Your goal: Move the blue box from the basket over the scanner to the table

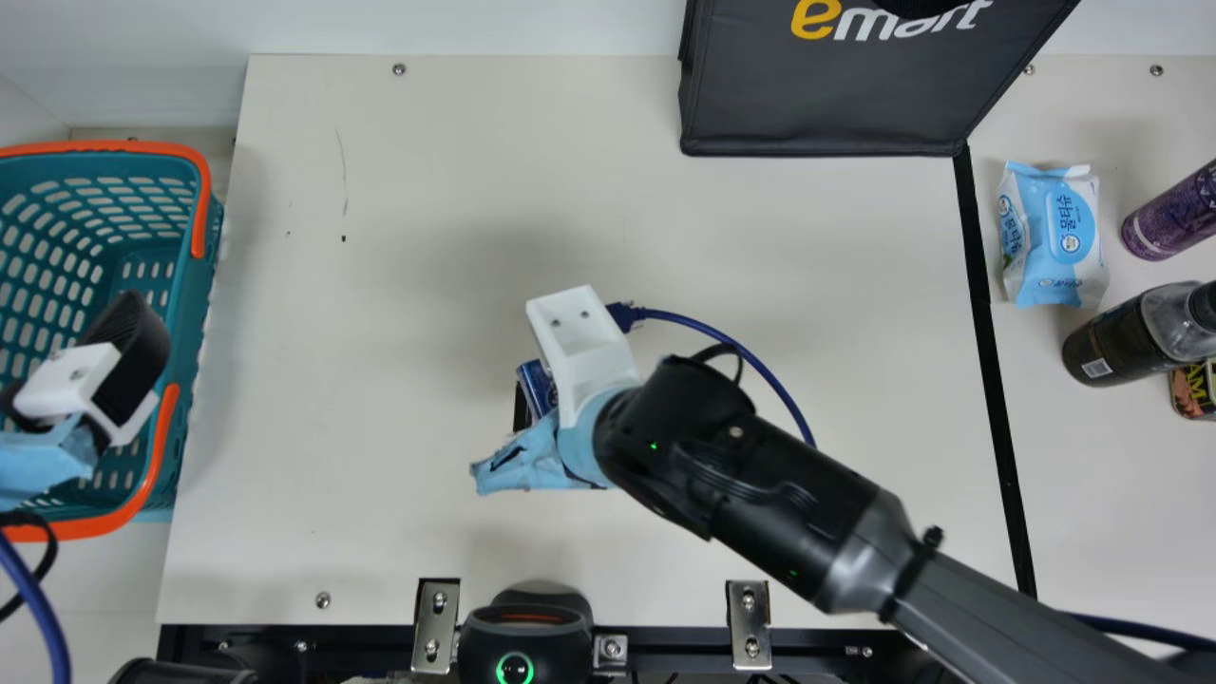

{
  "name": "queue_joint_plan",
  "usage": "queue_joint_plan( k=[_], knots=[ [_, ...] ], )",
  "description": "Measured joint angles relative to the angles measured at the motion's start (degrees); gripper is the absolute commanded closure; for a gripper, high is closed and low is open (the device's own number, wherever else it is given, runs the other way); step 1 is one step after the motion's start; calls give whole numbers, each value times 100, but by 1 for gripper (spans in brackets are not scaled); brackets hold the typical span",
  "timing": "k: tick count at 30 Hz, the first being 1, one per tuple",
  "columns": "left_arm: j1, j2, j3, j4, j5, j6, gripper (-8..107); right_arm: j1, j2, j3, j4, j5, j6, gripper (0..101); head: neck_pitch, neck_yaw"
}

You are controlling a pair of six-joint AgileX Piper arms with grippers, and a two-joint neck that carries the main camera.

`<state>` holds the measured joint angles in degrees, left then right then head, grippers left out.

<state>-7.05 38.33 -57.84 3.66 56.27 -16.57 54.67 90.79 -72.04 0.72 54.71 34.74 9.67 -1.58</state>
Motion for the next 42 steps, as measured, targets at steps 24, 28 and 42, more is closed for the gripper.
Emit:
queue_joint_plan(
  k=[24,28,42],
  knots=[
    [0,0,0,0,0,0,9,199,1603,-743,-692,326,474,101,0,0],
    [0,0,0,0,0,0,9,234,1769,-867,-737,403,526,101,0,0],
    [0,0,0,0,0,0,9,254,2275,-1192,-735,565,627,101,0,0]
  ],
)
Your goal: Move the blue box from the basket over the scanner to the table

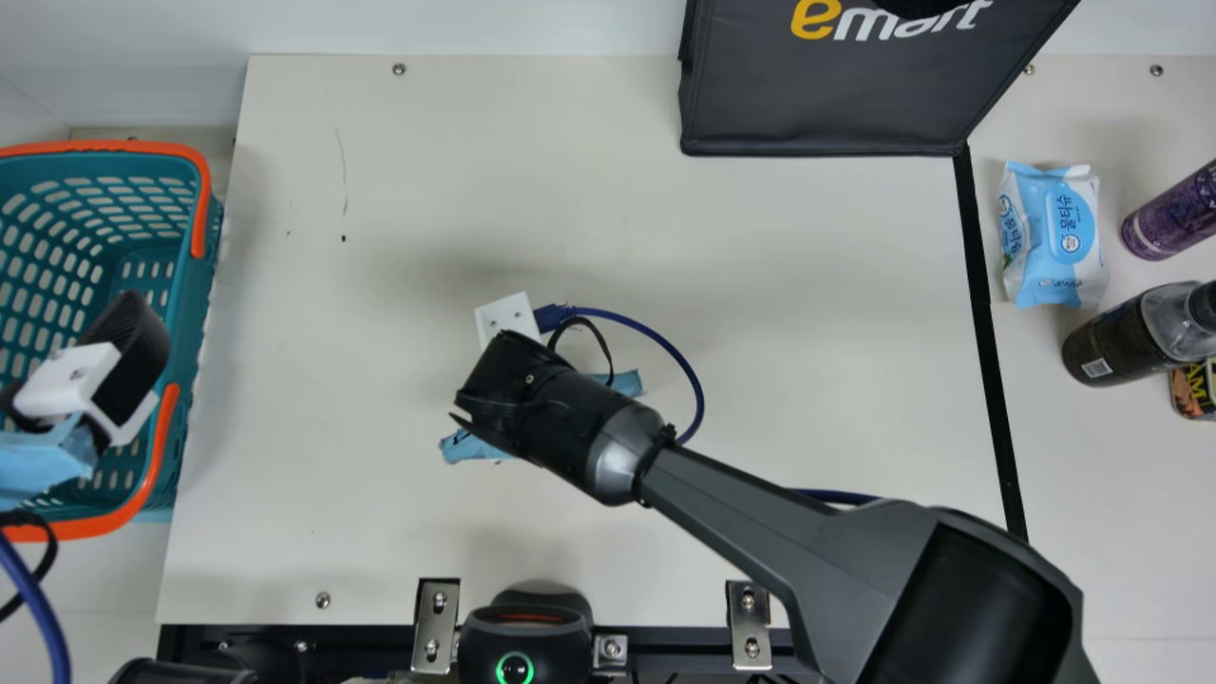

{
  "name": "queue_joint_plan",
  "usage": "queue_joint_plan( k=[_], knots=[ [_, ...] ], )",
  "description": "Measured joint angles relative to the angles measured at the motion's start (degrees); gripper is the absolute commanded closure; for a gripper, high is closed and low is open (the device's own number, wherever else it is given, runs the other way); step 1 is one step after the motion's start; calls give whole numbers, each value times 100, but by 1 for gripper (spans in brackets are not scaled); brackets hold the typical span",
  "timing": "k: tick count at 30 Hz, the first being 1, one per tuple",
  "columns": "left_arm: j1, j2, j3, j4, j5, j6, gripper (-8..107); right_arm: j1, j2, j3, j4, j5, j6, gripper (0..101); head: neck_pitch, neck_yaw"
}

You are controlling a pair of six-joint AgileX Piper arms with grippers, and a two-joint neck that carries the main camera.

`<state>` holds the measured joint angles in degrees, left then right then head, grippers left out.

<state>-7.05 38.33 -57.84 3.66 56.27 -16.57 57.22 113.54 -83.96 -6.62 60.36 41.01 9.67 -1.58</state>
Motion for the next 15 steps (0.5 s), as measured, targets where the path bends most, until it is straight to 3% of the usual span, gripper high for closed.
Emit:
queue_joint_plan(
  k=[15],
  knots=[
    [0,0,0,0,0,0,9,-110,218,-200,278,72,227,101,0,0]
  ],
)
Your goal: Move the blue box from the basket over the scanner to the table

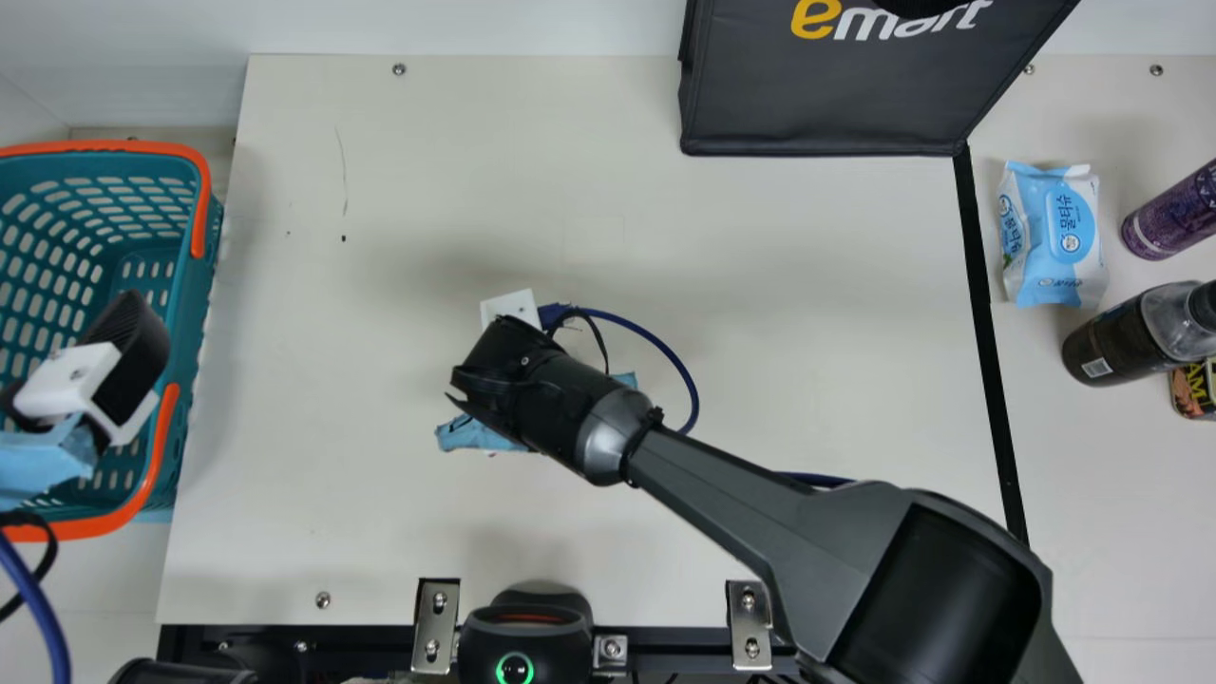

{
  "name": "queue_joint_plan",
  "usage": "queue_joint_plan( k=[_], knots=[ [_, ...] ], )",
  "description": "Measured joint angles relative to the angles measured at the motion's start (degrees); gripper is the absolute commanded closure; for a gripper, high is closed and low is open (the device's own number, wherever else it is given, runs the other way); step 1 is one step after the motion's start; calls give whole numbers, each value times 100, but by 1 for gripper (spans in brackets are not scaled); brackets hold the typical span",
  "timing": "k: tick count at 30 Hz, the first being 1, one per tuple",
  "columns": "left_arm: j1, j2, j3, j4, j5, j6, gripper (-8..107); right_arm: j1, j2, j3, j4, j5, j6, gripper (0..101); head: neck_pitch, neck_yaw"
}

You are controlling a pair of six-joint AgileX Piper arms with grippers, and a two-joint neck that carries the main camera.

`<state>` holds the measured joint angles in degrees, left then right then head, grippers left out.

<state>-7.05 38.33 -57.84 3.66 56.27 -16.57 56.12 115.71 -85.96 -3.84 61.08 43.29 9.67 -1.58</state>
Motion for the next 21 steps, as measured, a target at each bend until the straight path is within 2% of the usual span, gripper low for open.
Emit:
queue_joint_plan(
  k=[16,21],
  knots=[
    [0,0,0,0,0,0,9,-23,20,-40,86,-64,182,101,0,-18],
    [0,0,0,0,0,0,9,-23,-12,-28,85,-146,219,101,0,-562]
  ],
)
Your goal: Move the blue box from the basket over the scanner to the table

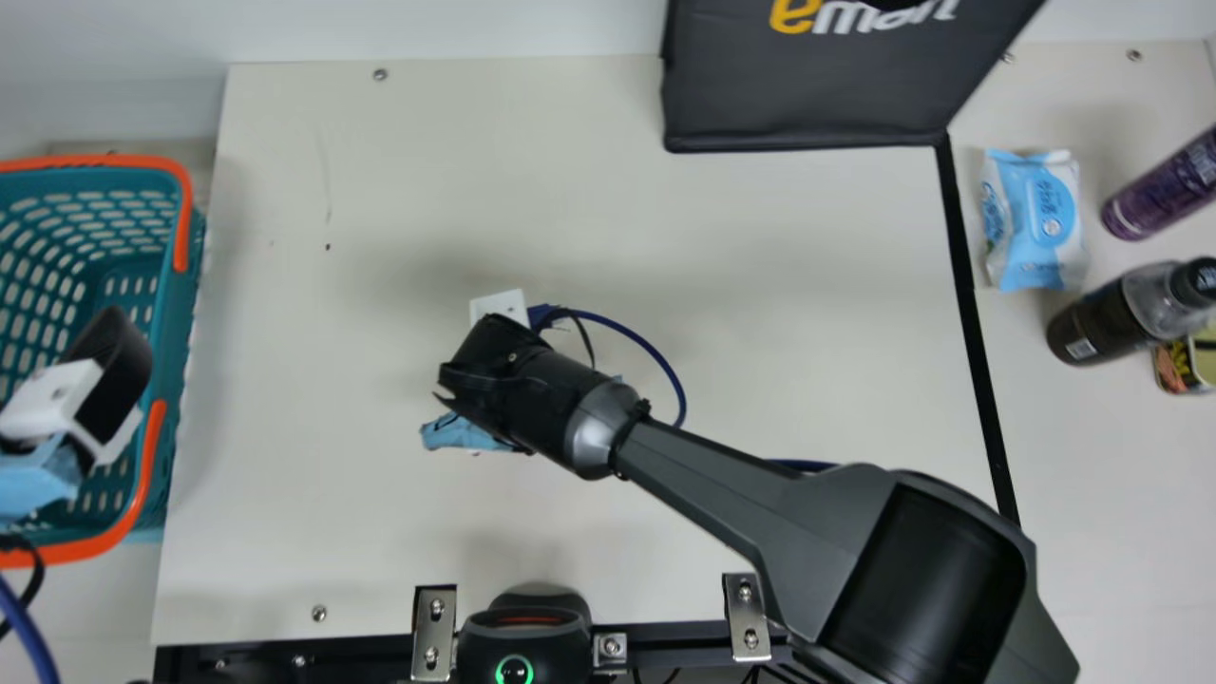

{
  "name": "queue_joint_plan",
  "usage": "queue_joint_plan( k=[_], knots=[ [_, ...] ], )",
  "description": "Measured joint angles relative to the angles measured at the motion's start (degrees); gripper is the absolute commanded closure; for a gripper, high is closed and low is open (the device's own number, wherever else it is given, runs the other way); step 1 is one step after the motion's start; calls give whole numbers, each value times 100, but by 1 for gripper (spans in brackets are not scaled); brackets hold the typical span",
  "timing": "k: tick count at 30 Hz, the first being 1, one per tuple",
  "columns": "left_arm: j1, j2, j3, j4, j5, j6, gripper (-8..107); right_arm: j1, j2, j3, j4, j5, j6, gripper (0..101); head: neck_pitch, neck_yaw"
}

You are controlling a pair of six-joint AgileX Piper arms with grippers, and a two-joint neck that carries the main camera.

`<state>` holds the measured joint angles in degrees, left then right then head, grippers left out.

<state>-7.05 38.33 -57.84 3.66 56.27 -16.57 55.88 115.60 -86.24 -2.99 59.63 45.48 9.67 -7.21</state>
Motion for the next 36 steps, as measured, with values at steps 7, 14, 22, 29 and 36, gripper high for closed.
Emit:
queue_joint_plan(
  k=[7,14,22,29,36],
  knots=[
    [0,0,0,0,0,0,9,-112,-192,80,48,56,-5,101,-9,-896],
    [0,0,0,0,0,0,9,-439,-575,335,103,43,-51,101,-9,-1424],
    [0,0,0,0,0,0,9,-1010,-1204,852,255,-79,-198,101,-9,-1424],
    [0,0,0,0,0,0,9,-1654,-1867,1467,396,-192,-403,101,0,-1424],
    [0,0,0,0,0,0,9,-2422,-2546,2131,518,-257,-629,101,-9,-1424]
  ],
)
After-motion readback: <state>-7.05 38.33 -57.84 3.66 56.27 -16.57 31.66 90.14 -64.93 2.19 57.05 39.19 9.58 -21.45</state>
